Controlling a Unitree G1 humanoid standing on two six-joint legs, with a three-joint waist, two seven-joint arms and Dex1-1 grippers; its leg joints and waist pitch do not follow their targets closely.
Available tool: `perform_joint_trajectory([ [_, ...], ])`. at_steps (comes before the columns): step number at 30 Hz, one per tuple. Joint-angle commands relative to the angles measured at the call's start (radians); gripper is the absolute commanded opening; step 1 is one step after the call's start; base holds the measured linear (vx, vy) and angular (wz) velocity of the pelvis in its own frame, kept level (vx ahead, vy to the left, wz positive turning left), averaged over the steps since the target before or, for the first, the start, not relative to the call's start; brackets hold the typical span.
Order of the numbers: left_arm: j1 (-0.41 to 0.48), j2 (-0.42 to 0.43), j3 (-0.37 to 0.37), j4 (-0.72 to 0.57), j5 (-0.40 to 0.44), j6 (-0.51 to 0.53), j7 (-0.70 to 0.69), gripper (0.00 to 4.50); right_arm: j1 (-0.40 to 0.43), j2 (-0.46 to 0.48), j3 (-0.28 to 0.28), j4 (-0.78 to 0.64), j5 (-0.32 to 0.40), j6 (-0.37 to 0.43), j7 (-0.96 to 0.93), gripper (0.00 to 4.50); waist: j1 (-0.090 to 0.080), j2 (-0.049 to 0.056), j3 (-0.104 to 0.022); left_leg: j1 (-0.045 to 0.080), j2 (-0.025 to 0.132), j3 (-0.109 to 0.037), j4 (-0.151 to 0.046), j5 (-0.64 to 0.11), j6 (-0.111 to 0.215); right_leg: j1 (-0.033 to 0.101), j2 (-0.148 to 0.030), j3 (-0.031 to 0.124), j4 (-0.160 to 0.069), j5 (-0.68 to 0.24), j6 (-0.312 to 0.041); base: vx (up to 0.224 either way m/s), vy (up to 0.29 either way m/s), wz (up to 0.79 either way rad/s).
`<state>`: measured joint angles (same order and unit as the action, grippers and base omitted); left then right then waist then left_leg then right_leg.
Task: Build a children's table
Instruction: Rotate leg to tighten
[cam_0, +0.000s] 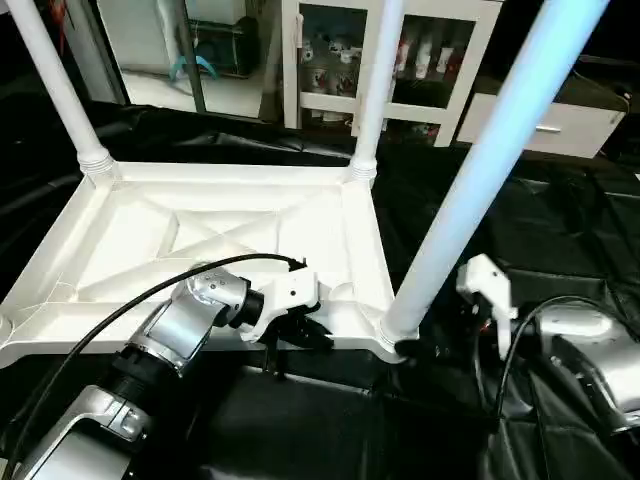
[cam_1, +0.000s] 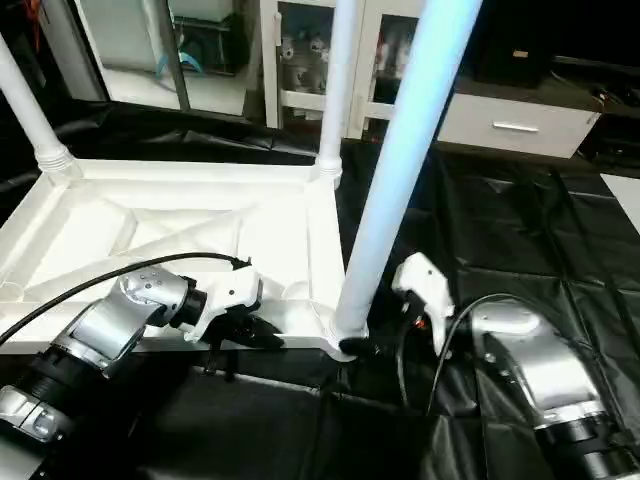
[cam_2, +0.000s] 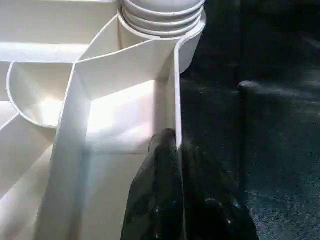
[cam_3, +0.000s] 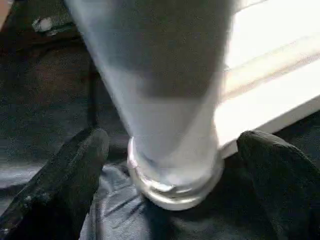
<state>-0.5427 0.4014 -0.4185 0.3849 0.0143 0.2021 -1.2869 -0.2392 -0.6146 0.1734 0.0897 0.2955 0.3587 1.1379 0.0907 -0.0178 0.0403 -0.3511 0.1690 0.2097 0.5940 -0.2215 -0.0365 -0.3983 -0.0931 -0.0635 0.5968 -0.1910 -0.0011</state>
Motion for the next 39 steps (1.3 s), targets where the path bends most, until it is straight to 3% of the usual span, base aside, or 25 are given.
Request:
perform_joint_trajectory([
  [1, 0.02, -0.006, -0.03, -0.013, -0.006, 0.014, -0.043, 0.0, -0.021, -0.003, 0.027, 0.044, -0.036, -0.038, 0.03, 4.43, -0.004, -0.008, -0.052, 0.01, 0.073, -0.031, -0.07, -0.083, 0.067, 0.047, -0.072, 0.052, -0.045, -0.041, -0.294, 0.0, 0.0, 0.0],
  [5, 0.023, -0.002, -0.033, -0.021, -0.008, 0.02, -0.046, 0.0, -0.037, -0.001, 0.046, 0.083, -0.057, -0.069, 0.043, 4.43, -0.005, -0.009, -0.053, 0.01, 0.072, -0.03, -0.067, -0.075, 0.077, 0.047, -0.071, 0.051, -0.044, -0.027, -0.304, 0.0, 0.0, 0.0],
  [11, 0.026, 0.001, -0.036, -0.029, -0.009, 0.025, -0.04, 0.0, -0.066, 0.042, 0.032, 0.126, -0.042, -0.1, 0.03, 3.81, -0.003, -0.009, -0.053, 0.01, 0.074, -0.03, -0.066, -0.089, 0.074, 0.046, -0.071, 0.051, -0.044, -0.058, -0.301, 0.0, 0.0, 0.0],
  [14, 0.029, 0.001, -0.037, -0.033, -0.008, 0.029, -0.04, 0.0, -0.069, 0.051, 0.031, 0.13, -0.038, -0.111, 0.038, 3.74, -0.004, -0.008, -0.052, 0.011, 0.073, -0.03, -0.067, -0.094, 0.07, 0.046, -0.07, 0.051, -0.044, -0.066, -0.297, 0.0, 0.0, 0.0],
  [25, 0.024, 0.004, -0.039, -0.025, -0.005, 0.033, -0.044, 0.0, -0.063, 0.056, 0.031, 0.149, -0.044, -0.134, 0.067, 2.77, -0.005, -0.006, -0.055, 0.011, 0.072, -0.03, -0.064, -0.093, 0.069, 0.046, -0.068, 0.05, -0.041, -0.046, -0.302, 0.0, 0.0, 0.0],
  [31, 0.022, 0.0, -0.04, -0.018, 0.001, 0.032, -0.037, 0.0, -0.061, 0.071, 0.028, 0.157, -0.044, -0.134, 0.057, 2.66, -0.004, -0.005, -0.055, 0.01, 0.072, -0.03, -0.064, -0.097, 0.07, 0.047, -0.069, 0.05, -0.042, -0.051, -0.303, 0.0, 0.0, 0.0],
  [32, 0.018, -0.021, -0.032, 0.002, 0.008, 0.031, 0.003, 0.0, -0.07, 0.117, 0.008, 0.196, -0.059, -0.13, -0.035, 2.66, -0.007, -0.005, -0.054, 0.009, 0.072, -0.029, -0.064, -0.098, 0.07, 0.044, -0.07, 0.051, -0.042, -0.052, -0.307, 0.0, 0.0, 0.0],
  [35, -0.001, -0.075, -0.004, 0.048, 0.016, 0.033, 0.099, 0.0, -0.095, 0.187, -0.019, 0.259, -0.091, -0.095, -0.194, 2.66, -0.012, -0.006, -0.049, 0.008, 0.069, -0.033, -0.069, -0.149, 0.039, 0.045, -0.07, 0.05, -0.053, -0.139, -0.286, 0.0, 0.0, 0.0],
  [36, -0.011, -0.094, 0.002, 0.068, 0.025, 0.031, 0.138, 0.0, -0.109, 0.23, -0.046, 0.268, -0.076, -0.046, -0.267, 2.65, -0.022, -0.007, -0.047, 0.008, 0.067, -0.038, -0.072, -0.185, 0.007, 0.045, -0.07, 0.05, -0.061, -0.219, -0.262, 0.0, 0.0, 0.0],
  [37, -0.023, -0.112, 0.007, 0.09, 0.036, 0.024, 0.178, 0.0, -0.123, 0.275, -0.073, 0.273, -0.057, -0.003, -0.335, 2.65, -0.022, -0.007, -0.047, 0.008, 0.067, -0.038, -0.072, -0.185, 0.007, 0.045, -0.07, 0.05, -0.061, -0.219, -0.262, -0.051, -0.004, -0.01],
  [39, -0.044, -0.145, 0.014, 0.127, 0.055, 0.022, 0.249, 0.0, -0.141, 0.342, -0.093, 0.284, -0.067, 0.028, -0.457, 2.65, -0.039, -0.005, -0.044, 0.006, 0.064, -0.043, -0.078, -0.231, -0.023, 0.042, -0.07, 0.048, -0.072, -0.322, -0.222, -0.056, -0.006, -0.03],
])
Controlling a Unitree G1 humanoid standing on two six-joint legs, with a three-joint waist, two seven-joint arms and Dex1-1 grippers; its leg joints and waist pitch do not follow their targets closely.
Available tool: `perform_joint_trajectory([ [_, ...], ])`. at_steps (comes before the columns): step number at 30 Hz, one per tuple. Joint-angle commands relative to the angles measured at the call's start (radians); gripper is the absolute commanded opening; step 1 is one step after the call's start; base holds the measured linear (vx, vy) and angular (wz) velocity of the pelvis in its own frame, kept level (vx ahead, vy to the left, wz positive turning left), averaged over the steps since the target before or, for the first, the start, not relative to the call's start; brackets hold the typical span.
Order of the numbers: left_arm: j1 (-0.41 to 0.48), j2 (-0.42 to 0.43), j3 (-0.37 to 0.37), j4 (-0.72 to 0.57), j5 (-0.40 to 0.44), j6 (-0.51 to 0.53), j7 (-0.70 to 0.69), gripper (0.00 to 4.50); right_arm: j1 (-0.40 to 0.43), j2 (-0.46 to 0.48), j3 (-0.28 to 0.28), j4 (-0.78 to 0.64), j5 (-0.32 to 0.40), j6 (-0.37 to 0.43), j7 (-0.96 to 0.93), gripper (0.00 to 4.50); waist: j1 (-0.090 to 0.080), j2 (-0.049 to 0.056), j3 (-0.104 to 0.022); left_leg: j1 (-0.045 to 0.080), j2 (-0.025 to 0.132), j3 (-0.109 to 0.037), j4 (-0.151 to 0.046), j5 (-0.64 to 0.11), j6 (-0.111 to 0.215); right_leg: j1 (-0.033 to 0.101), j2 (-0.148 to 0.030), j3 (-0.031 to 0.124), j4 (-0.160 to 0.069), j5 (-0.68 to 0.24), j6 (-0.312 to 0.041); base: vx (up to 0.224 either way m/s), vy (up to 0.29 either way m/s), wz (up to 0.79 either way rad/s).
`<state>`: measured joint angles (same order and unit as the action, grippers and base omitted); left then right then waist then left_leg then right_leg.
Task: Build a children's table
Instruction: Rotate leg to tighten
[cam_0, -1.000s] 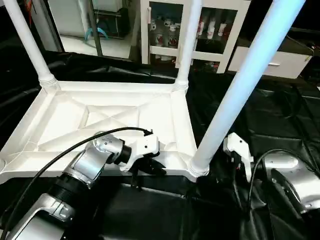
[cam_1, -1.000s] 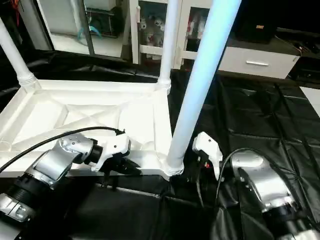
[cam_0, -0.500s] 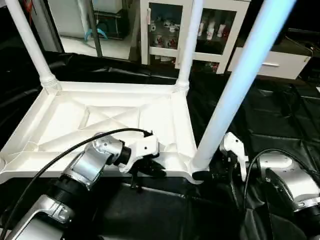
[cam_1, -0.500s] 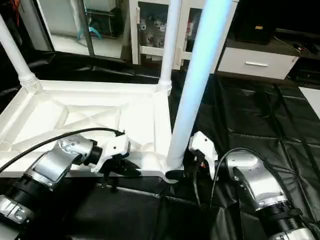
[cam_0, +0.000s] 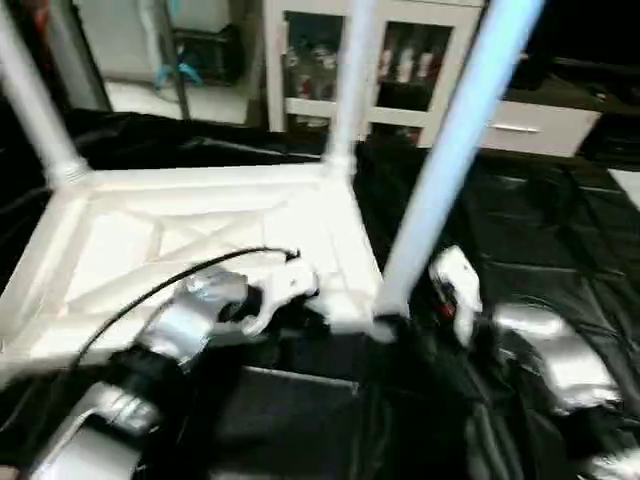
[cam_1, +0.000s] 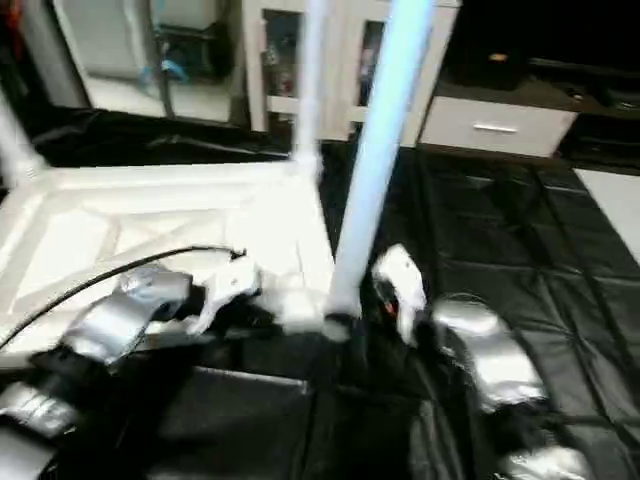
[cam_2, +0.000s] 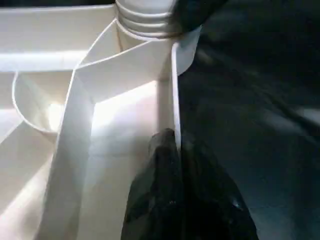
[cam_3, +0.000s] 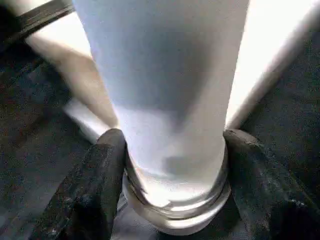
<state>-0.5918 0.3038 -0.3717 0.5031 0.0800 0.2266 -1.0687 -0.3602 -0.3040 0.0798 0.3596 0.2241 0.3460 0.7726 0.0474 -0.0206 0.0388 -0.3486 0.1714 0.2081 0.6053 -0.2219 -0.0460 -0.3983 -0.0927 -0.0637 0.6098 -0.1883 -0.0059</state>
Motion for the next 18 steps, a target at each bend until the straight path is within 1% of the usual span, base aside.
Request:
perform_joint_trajectory([
  [1, -0.002, -0.059, -0.031, 0.02, -0.004, -0.001, 0.054, 0.0, -0.024, 0.048, 0.003, 0.019, -0.013, 0.036, -0.13, 2.64, 0.002, -0.002, -0.043, 0.005, 0.061, -0.042, -0.089, -0.244, -0.021, 0.04, -0.07, 0.047, -0.089, -0.355, -0.203, 0.0, 0.0, 0.0],
  [2, -0.003, -0.062, -0.031, 0.023, -0.003, -0.001, 0.06, 0.0, -0.025, 0.053, 0.004, 0.02, -0.018, 0.034, -0.14, 2.64, 0.0, -0.001, -0.043, 0.007, 0.062, -0.044, -0.09, -0.259, -0.027, 0.037, -0.073, 0.048, -0.094, -0.384, -0.184, 0.0, 0.0, 0.0],
  [3, -0.052, -0.142, -0.002, 0.105, 0.02, 0.016, 0.222, 0.0, -0.033, 0.136, 0.081, 0.079, -0.17, -0.059, -0.324, 2.64, -0.007, 0.001, -0.039, 0.009, 0.059, -0.041, -0.089, -0.278, -0.038, 0.025, -0.068, 0.048, -0.101, -0.415, -0.166, 0.0, 0.0, 0.0],
  [4, -0.052, -0.142, -0.002, 0.105, 0.02, 0.016, 0.222, 0.0, -0.033, 0.136, 0.081, 0.079, -0.17, -0.059, -0.324, 2.64, -0.007, 0.001, -0.039, 0.009, 0.059, -0.041, -0.089, -0.278, -0.038, 0.025, -0.068, 0.048, -0.101, -0.415, -0.166, 0.0, 0.0, 0.0],
  [5, -0.067, -0.163, 0.006, 0.132, 0.027, 0.019, 0.266, 0.0, -0.039, 0.167, 0.08, 0.102, -0.184, -0.069, -0.374, 2.64, -0.008, -0.004, -0.04, 0.011, 0.054, -0.045, -0.088, -0.292, -0.041, 0.029, -0.072, 0.045, -0.106, -0.466, -0.151, 0.0, 0.0, 0.0],
  [6, -0.08, -0.178, 0.009, 0.155, 0.038, 0.018, 0.307, 0.0, -0.049, 0.196, 0.067, 0.125, -0.189, -0.081, -0.433, 2.64, -0.008, -0.004, -0.044, 0.008, 0.055, -0.047, -0.089, -0.276, -0.032, 0.031, -0.074, 0.047, -0.106, -0.467, -0.143, 0.0, 0.0, 0.0],
  [7, -0.097, -0.195, 0.011, 0.185, 0.055, 0.011, 0.362, 0.0, -0.065, 0.234, 0.048, 0.157, -0.186, -0.103, -0.5, 2.64, -0.009, 0.001, -0.043, 0.01, 0.057, -0.046, -0.091, -0.273, -0.026, 0.025, -0.069, 0.049, -0.107, -0.444, -0.143, 0.0, 0.0, 0.0],
  [8, -0.112, -0.21, 0.016, 0.211, 0.068, 0.008, 0.405, 0.0, -0.079, 0.26, 0.043, 0.181, -0.197, -0.124, -0.55, 2.64, -0.011, 0.002, -0.042, 0.011, 0.056, -0.044, -0.091, -0.278, -0.024, 0.022, -0.068, 0.049, -0.107, -0.435, -0.148, 0.0, 0.0, 0.0],
  [9, -0.112, -0.21, 0.016, 0.211, 0.068, 0.008, 0.405, 0.0, -0.079, 0.26, 0.043, 0.181, -0.197, -0.124, -0.55, 2.64, -0.011, 0.002, -0.045, 0.01, 0.056, -0.046, -0.092, -0.28, -0.022, 0.028, -0.068, 0.047, -0.105, -0.409, -0.155, 0.0, 0.0, 0.0],
  [10, -0.116, -0.214, 0.017, 0.218, 0.072, 0.006, 0.417, 0.0, -0.082, 0.267, 0.042, 0.186, -0.199, -0.13, -0.562, 2.64, -0.011, 0.002, -0.045, 0.01, 0.056, -0.046, -0.092, -0.28, -0.022, 0.028, -0.068, 0.047, -0.105, -0.409, -0.155, 0.0, 0.0, 0.0],
  [11, -0.147, -0.242, 0.028, 0.273, 0.099, -0.007, 0.503, 0.0, -0.109, 0.327, 0.026, 0.221, -0.199, -0.181, -0.627, 2.64, -0.012, 0.003, -0.046, 0.007, 0.057, -0.041, -0.092, -0.264, -0.011, 0.025, -0.066, 0.05, -0.101, -0.35, -0.166, 0.0, 0.0, 0.0],
  [12, -0.153, -0.247, 0.03, 0.282, 0.104, -0.009, 0.516, 0.0, -0.113, 0.337, 0.022, 0.226, -0.195, -0.192, -0.633, 2.64, -0.011, 0.004, -0.047, 0.009, 0.056, -0.041, -0.091, -0.259, -0.011, 0.024, -0.067, 0.05, -0.099, -0.336, -0.175, 0.0, 0.0, 0.0],
  [13, -0.159, -0.251, 0.034, 0.29, 0.106, -0.014, 0.532, 0.0, -0.118, 0.346, 0.017, 0.227, -0.189, -0.21, -0.633, 2.64, -0.006, 0.003, -0.049, 0.008, 0.055, -0.039, -0.089, -0.239, -0.003, 0.03, -0.066, 0.05, -0.095, -0.297, -0.185, 0.0, 0.0, 0.0],
  [14, -0.165, -0.255, 0.039, 0.299, 0.107, -0.023, 0.539, 0.0, -0.121, 0.352, 0.011, 0.23, -0.182, -0.233, -0.616, 2.64, -0.005, 0.004, -0.049, 0.007, 0.057, -0.038, -0.089, -0.228, 0.003, 0.03, -0.067, 0.051, -0.094, -0.275, -0.191, 0.0, 0.0, 0.0],
  [15, -0.167, -0.256, 0.043, 0.302, 0.105, -0.029, 0.537, 0.0, -0.12, 0.359, 0.002, 0.222, -0.163, -0.251, -0.588, 2.64, -0.003, 0.004, -0.048, 0.006, 0.056, -0.036, -0.088, -0.22, 0.016, 0.032, -0.068, 0.051, -0.092, -0.257, -0.198, 0.0, 0.0, 0.0],
  [16, -0.167, -0.256, 0.043, 0.302, 0.105, -0.029, 0.537, 0.0, -0.12, 0.359, 0.002, 0.222, -0.163, -0.251, -0.588, 2.64, -0.001, 0.005, -0.05, 0.003, 0.058, -0.037, -0.089, -0.202, 0.023, 0.036, -0.067, 0.05, -0.088, -0.232, -0.205, 0.0, 0.0, 0.0],
  [17, -0.168, -0.253, 0.045, 0.306, 0.102, -0.043, 0.522, 0.0, -0.108, 0.362, -0.008, 0.19, -0.125, -0.286, -0.518, 2.64, -0.001, 0.005, -0.051, 0.002, 0.058, -0.038, -0.089, -0.192, 0.026, 0.037, -0.067, 0.05, -0.085, -0.216, -0.208, 0.0, 0.0, 0.0],
  [18, -0.165, -0.247, 0.045, 0.303, 0.1, -0.047, 0.507, 0.0, -0.097, 0.354, -0.006, 0.164, -0.113, -0.301, -0.487, 2.64, 0.003, 0.004, -0.051, 0.004, 0.058, -0.034, -0.086, -0.187, 0.042, 0.036, -0.067, 0.051, -0.085, -0.192, -0.217, 0.0, 0.0, 0.0],
])
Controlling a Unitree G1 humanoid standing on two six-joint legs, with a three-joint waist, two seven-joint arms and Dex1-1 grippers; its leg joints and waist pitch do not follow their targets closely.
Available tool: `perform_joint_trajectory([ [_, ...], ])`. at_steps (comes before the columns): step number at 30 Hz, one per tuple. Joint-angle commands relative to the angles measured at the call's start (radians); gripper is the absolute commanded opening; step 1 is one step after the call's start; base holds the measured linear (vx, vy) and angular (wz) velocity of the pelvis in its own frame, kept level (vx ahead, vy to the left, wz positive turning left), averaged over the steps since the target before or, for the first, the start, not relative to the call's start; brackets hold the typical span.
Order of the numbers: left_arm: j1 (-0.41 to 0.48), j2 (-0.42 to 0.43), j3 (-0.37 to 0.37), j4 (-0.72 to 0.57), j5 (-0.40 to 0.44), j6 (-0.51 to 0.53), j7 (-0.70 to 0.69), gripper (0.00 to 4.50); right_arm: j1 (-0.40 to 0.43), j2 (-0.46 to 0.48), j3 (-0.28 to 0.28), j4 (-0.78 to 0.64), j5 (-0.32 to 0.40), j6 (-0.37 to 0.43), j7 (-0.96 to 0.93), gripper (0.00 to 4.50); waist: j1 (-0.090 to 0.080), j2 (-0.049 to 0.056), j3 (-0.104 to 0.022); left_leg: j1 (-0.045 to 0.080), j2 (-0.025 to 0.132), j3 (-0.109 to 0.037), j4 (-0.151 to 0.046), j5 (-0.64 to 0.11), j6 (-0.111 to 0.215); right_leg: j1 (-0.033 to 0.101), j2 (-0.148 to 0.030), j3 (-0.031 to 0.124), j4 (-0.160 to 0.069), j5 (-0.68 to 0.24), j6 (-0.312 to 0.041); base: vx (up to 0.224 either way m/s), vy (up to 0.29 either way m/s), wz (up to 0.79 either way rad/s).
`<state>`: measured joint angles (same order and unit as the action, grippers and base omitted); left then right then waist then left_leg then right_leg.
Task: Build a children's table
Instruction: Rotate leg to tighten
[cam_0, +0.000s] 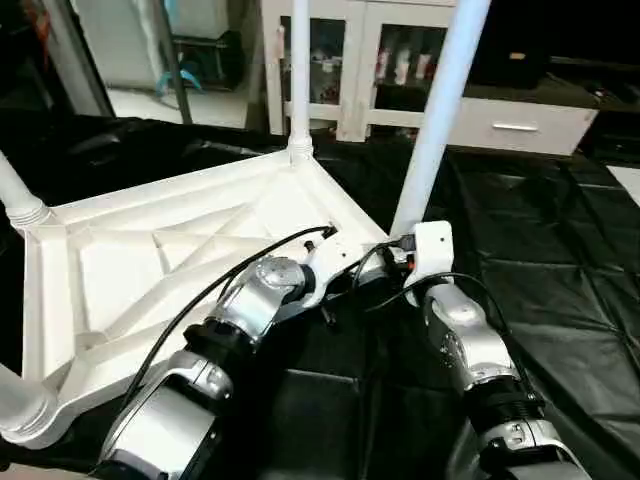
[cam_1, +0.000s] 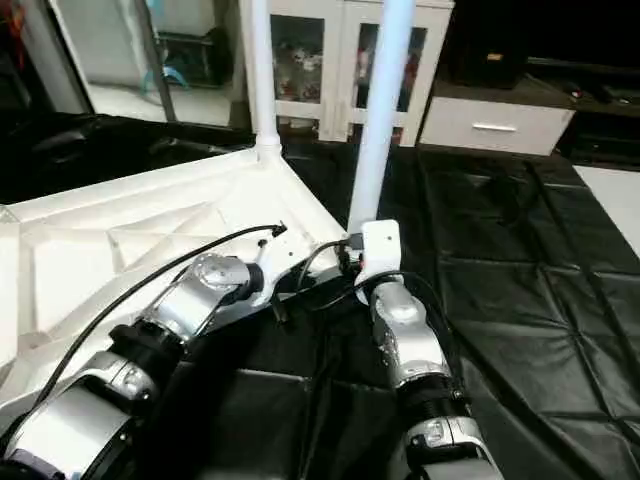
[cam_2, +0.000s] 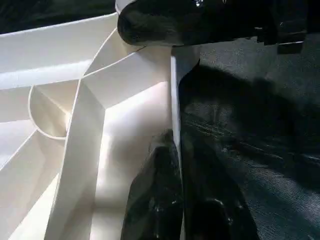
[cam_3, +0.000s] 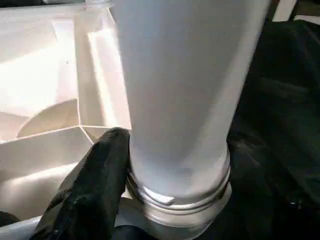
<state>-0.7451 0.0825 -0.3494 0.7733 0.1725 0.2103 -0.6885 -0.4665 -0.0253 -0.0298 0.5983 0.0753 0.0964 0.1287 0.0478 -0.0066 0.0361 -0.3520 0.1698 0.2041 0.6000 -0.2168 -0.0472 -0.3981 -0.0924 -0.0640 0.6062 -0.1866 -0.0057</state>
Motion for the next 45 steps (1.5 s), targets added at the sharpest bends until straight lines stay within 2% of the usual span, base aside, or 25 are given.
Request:
perform_joint_trajectory([
  [1, -0.007, -0.02, 0.018, 0.027, 0.007, -0.043, 0.107, 0.0, 0.018, 0.06, 0.109, -0.095, 0.033, -0.062, 0.17, 2.64, 0.005, -0.009, -0.048, 0.008, 0.06, -0.03, -0.081, -0.19, 0.047, 0.036, -0.068, 0.051, -0.082, -0.193, -0.219, 0.0, 0.0, 0.0],
  [2, -0.006, -0.017, 0.016, 0.028, 0.007, -0.054, 0.096, 0.0, 0.022, 0.05, 0.113, -0.1, 0.029, -0.074, 0.171, 3.19, 0.005, -0.01, -0.048, 0.007, 0.06, -0.03, -0.081, -0.187, 0.049, 0.037, -0.069, 0.051, -0.082, -0.193, -0.22, 0.0, 0.0, 0.0],
  [3, 0.004, -0.005, 0.014, 0.012, 0.002, -0.056, 0.062, 0.0, 0.033, 0.024, 0.103, -0.127, 0.038, -0.079, 0.183, 3.33, 0.007, -0.008, -0.05, 0.003, 0.059, -0.03, -0.08, -0.167, 0.053, 0.041, -0.069, 0.051, -0.078, -0.182, -0.222, 0.0, 0.0, 0.0],
  [5, 0.008, 0.001, 0.014, 0.007, 0.0, -0.058, 0.045, 0.0, 0.038, 0.012, 0.095, -0.138, 0.044, -0.085, 0.191, 3.33, 0.014, -0.01, -0.051, 0.002, 0.059, -0.028, -0.076, -0.144, 0.072, 0.043, -0.069, 0.051, -0.074, -0.153, -0.224, 0.0, 0.0, 0.0],
  [6, 0.015, 0.01, 0.012, -0.006, -0.003, -0.059, 0.022, 0.0, 0.042, -0.006, 0.085, -0.151, 0.046, -0.083, 0.198, 3.4, 0.011, -0.009, -0.05, -0.006, 0.059, -0.03, -0.077, -0.132, 0.084, 0.047, -0.07, 0.049, -0.072, -0.144, -0.225, 0.0, 0.0, 0.0],
  [7, 0.015, 0.01, 0.012, -0.006, -0.003, -0.059, 0.022, 0.0, 0.042, -0.006, 0.085, -0.151, 0.046, -0.083, 0.198, 3.7, 0.007, -0.009, -0.048, -0.011, 0.06, -0.034, -0.08, -0.137, 0.085, 0.049, -0.071, 0.047, -0.074, -0.173, -0.213, 0.0, 0.0, 0.0],
  [8, 0.038, 0.04, -0.003, -0.048, -0.016, -0.073, -0.064, 0.0, 0.049, -0.056, 0.059, -0.182, 0.064, -0.063, 0.233, 3.7, 0.004, -0.003, -0.047, -0.01, 0.061, -0.035, -0.082, -0.143, 0.08, 0.047, -0.071, 0.047, -0.076, -0.194, -0.209, 0.0, 0.0, 0.0],
  [9, 0.052, 0.062, -0.013, -0.076, -0.022, -0.071, -0.114, 0.0, 0.055, -0.092, 0.046, -0.204, 0.081, -0.042, 0.275, 3.78, 0.003, -0.006, -0.047, -0.008, 0.062, -0.034, -0.08, -0.147, 0.078, 0.048, -0.07, 0.048, -0.077, -0.21, -0.21, 0.0, 0.0, 0.0],
  [11, 0.075, 0.102, -0.042, -0.12, -0.024, -0.096, -0.2, 0.0, 0.064, -0.145, 0.037, -0.238, 0.112, -0.003, 0.363, 3.84, 0.002, -0.002, -0.048, -0.002, 0.065, -0.032, -0.078, -0.142, 0.083, 0.042, -0.068, 0.05, -0.075, -0.172, -0.231, 0.0, 0.0, 0.0],
  [12, 0.09, 0.13, -0.062, -0.148, -0.023, -0.101, -0.25, 0.0, 0.073, -0.181, 0.045, -0.262, 0.132, 0.026, 0.434, 3.84, 0.004, -0.003, -0.049, -0.001, 0.065, -0.031, -0.076, -0.134, 0.095, 0.044, -0.066, 0.05, -0.07, -0.138, -0.244, 0.0, 0.0, 0.0],
  [13, 0.097, 0.141, -0.066, -0.161, -0.025, -0.095, -0.269, 0.0, 0.082, -0.207, 0.058, -0.278, 0.138, 0.034, 0.481, 4.12, 0.007, 0.003, -0.047, -0.005, 0.066, -0.031, -0.076, -0.123, 0.103, 0.045, -0.066, 0.051, -0.067, -0.114, -0.253, 0.0, 0.0, 0.0],
  [14, 0.102, 0.15, -0.069, -0.171, -0.027, -0.091, -0.284, 0.0, 0.089, -0.227, 0.069, -0.292, 0.144, 0.041, 0.518, 4.12, 0.007, 0.002, -0.049, -0.002, 0.067, -0.031, -0.075, -0.125, 0.104, 0.047, -0.066, 0.049, -0.066, -0.104, -0.257, 0.0, 0.0, 0.0],
  [15, 0.128, 0.194, -0.078, -0.225, -0.057, -0.061, -0.373, 0.0, 0.14, -0.336, 0.109, -0.375, 0.183, 0.096, 0.695, 4.19, 0.014, 0.004, -0.047, 0.004, 0.066, -0.027, -0.074, -0.13, 0.105, 0.041, -0.064, 0.05, -0.066, -0.096, -0.265, 0.0, 0.0, 0.0],
  [16, 0.135, 0.205, -0.08, -0.239, -0.066, -0.057, -0.397, 0.0, 0.154, -0.365, 0.119, -0.396, 0.192, 0.108, 0.742, 4.21, 0.026, 0.003, -0.047, 0.005, 0.072, -0.029, -0.074, -0.138, 0.111, 0.048, -0.066, 0.051, -0.063, -0.087, -0.265, 0.0, 0.0, 0.0],
  [17, 0.148, 0.226, -0.085, -0.262, -0.083, -0.066, -0.444, 0.0, 0.18, -0.417, 0.136, -0.433, 0.209, 0.13, 0.817, 4.31, 0.026, 0.004, -0.043, 0.006, 0.074, -0.027, -0.076, -0.142, 0.112, 0.042, -0.067, 0.054, -0.065, -0.088, -0.267, 0.0, 0.0, 0.0],
  [18, 0.159, 0.244, -0.088, -0.285, -0.099, -0.05, -0.484, 0.0, 0.199, -0.456, 0.144, -0.458, 0.229, 0.157, 0.872, 4.42, 0.028, 0.003, -0.046, 0.003, 0.073, -0.029, -0.077, -0.145, 0.102, 0.046, -0.066, 0.051, -0.061, -0.087, -0.274, 0.0, 0.0, 0.0],
  [21, 0.185, 0.295, -0.098, -0.346, -0.128, -0.025, -0.586, 0.0, 0.229, -0.535, 0.16, -0.483, 0.263, 0.206, 0.981, 4.42, 0.031, 0.0, -0.045, 0.002, 0.073, -0.029, -0.077, -0.144, 0.098, 0.047, -0.07, 0.051, -0.06, -0.087, -0.28, 0.0, 0.0, 0.0],
  [24, 0.189, 0.319, -0.111, -0.358, -0.126, -0.019, -0.625, 0.0, 0.229, -0.552, 0.17, -0.48, 0.254, 0.207, 1.006, 4.42, 0.033, 0.0, -0.04, 0.003, 0.072, -0.028, -0.079, -0.162, 0.083, 0.043, -0.07, 0.052, -0.068, -0.148, -0.273, 0.0, 0.0, 0.0],
  [25, 0.19, 0.323, -0.112, -0.36, -0.126, -0.021, -0.628, 0.0, 0.223, -0.551, 0.171, -0.473, 0.249, 0.206, 1.009, 4.42, 0.035, -0.004, -0.041, 0.005, 0.072, -0.027, -0.078, -0.168, 0.078, 0.041, -0.07, 0.052, -0.07, -0.165, -0.269, 0.0, 0.0, 0.0],
  [26, 0.19, 0.323, -0.111, -0.36, -0.126, -0.021, -0.628, 0.0, 0.222, -0.551, 0.172, -0.472, 0.249, 0.207, 1.01, 4.42, 0.038, -0.001, -0.04, 0.008, 0.073, -0.027, -0.079, -0.174, 0.067, 0.039, -0.072, 0.053, -0.071, -0.189, -0.265, 0.0, 0.0, 0.0],
  [28, 0.193, 0.327, -0.11, -0.373, -0.131, -0.012, -0.63, 0.0, 0.211, -0.549, 0.177, -0.47, 0.259, 0.219, 1.016, 4.42, 0.039, -0.001, -0.041, 0.011, 0.073, -0.027, -0.08, -0.178, 0.055, 0.037, -0.07, 0.053, -0.072, -0.193, -0.262, 0.0, 0.0, 0.0],
  [29, 0.194, 0.328, -0.11, -0.381, -0.134, -0.006, -0.633, 0.0, 0.204, -0.543, 0.178, -0.463, 0.259, 0.213, 1.016, 4.42, 0.038, -0.003, -0.041, 0.008, 0.073, -0.029, -0.08, -0.174, 0.051, 0.04, -0.07, 0.053, -0.07, -0.188, -0.261, 0.0, 0.0, 0.0],
  [34, 0.201, 0.332, -0.114, -0.403, -0.14, 0.012, -0.641, 0.0, 0.194, -0.537, 0.191, -0.45, 0.259, 0.216, 1.041, 4.42, 0.039, -0.004, -0.045, 0.004, 0.071, -0.029, -0.076, -0.124, 0.063, 0.044, -0.071, 0.052, -0.061, -0.131, -0.266, 0.0, 0.0, 0.0],
  [40, 0.206, 0.334, -0.115, -0.413, -0.139, 0.02, -0.643, 0.0, 0.187, -0.53, 0.206, -0.429, 0.248, 0.209, 1.064, 3.76, 0.04, -0.004, -0.049, 0.003, 0.07, -0.028, -0.07, -0.091, 0.085, 0.045, -0.068, 0.05, -0.052, -0.068, -0.287, 0.0, 0.0, 0.0],
  [45, 0.208, 0.336, -0.117, -0.42, -0.137, 0.026, -0.643, 0.0, 0.189, -0.528, 0.216, -0.419, 0.238, 0.2, 1.069, 3.39, 0.04, -0.004, -0.047, 0.003, 0.07, -0.028, -0.071, -0.113, 0.079, 0.046, -0.07, 0.05, -0.057, -0.104, -0.281, 0.0, 0.0, 0.0],
])
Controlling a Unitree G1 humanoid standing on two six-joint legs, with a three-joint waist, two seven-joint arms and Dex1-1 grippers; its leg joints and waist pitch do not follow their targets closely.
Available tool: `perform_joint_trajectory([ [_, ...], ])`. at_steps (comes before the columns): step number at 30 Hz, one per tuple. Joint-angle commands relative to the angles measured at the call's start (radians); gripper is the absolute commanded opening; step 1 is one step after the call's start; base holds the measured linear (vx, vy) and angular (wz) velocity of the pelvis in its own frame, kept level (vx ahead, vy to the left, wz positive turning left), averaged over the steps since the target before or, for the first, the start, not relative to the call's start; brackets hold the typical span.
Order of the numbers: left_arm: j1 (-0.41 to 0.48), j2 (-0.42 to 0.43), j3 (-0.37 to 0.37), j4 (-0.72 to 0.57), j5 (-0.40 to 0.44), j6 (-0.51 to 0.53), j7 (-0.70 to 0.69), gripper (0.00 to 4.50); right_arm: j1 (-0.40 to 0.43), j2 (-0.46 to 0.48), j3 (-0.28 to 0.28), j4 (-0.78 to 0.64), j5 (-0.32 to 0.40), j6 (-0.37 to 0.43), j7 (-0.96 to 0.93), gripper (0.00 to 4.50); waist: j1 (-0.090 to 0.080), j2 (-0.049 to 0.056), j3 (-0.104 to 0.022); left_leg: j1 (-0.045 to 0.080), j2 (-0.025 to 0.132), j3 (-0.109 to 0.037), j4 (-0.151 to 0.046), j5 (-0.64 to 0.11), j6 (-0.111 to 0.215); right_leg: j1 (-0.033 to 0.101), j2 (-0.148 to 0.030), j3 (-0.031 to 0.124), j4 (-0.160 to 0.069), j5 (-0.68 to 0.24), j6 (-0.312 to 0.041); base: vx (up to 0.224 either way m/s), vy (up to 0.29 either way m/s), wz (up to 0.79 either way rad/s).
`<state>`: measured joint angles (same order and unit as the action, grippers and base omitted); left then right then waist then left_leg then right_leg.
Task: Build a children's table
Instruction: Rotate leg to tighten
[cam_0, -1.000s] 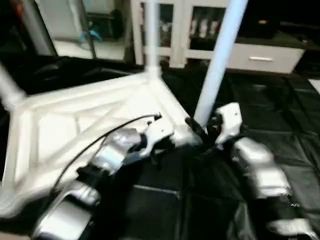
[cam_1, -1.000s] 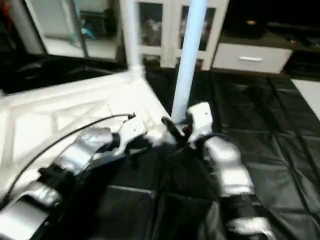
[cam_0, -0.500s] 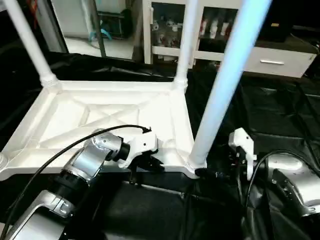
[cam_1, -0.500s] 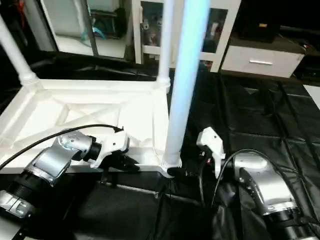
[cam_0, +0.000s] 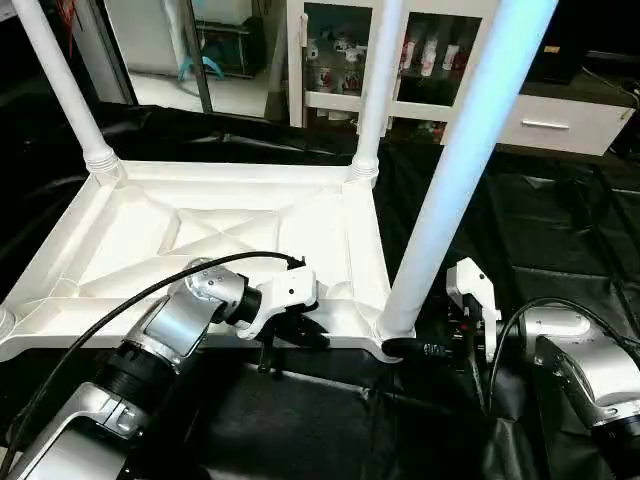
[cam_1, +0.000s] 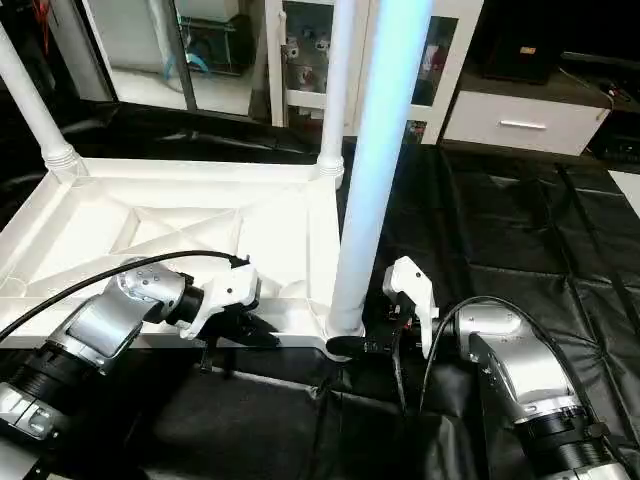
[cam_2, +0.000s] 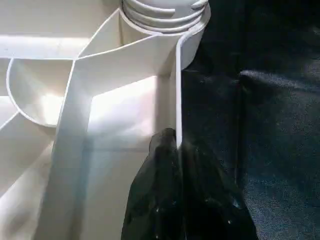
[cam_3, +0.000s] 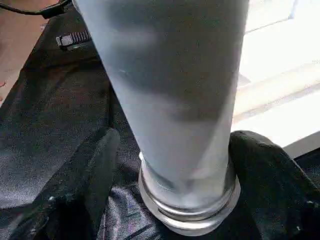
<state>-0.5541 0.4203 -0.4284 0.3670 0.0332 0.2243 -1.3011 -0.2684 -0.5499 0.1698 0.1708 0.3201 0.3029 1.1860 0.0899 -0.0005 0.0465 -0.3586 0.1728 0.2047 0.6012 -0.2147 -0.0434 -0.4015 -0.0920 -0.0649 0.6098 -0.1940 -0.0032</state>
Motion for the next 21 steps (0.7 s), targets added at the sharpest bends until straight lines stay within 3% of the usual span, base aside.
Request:
perform_joint_trajectory([
  [1, 0.018, -0.001, -0.039, -0.015, 0.002, 0.014, -0.031, 0.0, -0.011, -0.002, 0.019, 0.014, -0.012, -0.011, 0.012, 3.32, -0.002, -0.011, -0.057, 0.01, 0.067, -0.029, -0.073, -0.118, 0.072, 0.049, -0.07, 0.051, -0.061, -0.105, -0.281, 0.0, 0.0, 0.0],
  [13, 0.019, -0.004, -0.05, -0.017, 0.008, 0.022, -0.031, 0.0, -0.015, 0.002, 0.037, 0.036, -0.039, -0.033, 0.025, 2.37, -0.001, -0.009, -0.06, 0.011, 0.065, -0.028, -0.069, -0.095, 0.08, 0.05, -0.069, 0.05, -0.056, -0.071, -0.288, 0.0, 0.0, 0.0],
  [21, 0.02, -0.009, -0.058, -0.017, 0.012, 0.027, -0.028, 0.0, -0.001, 0.009, 0.06, 0.052, -0.07, -0.058, 0.014, 2.12, -0.004, -0.011, -0.058, 0.012, 0.066, -0.03, -0.073, -0.13, 0.061, 0.051, -0.069, 0.051, -0.062, -0.122, -0.275, 0.0, 0.0, 0.0],
])
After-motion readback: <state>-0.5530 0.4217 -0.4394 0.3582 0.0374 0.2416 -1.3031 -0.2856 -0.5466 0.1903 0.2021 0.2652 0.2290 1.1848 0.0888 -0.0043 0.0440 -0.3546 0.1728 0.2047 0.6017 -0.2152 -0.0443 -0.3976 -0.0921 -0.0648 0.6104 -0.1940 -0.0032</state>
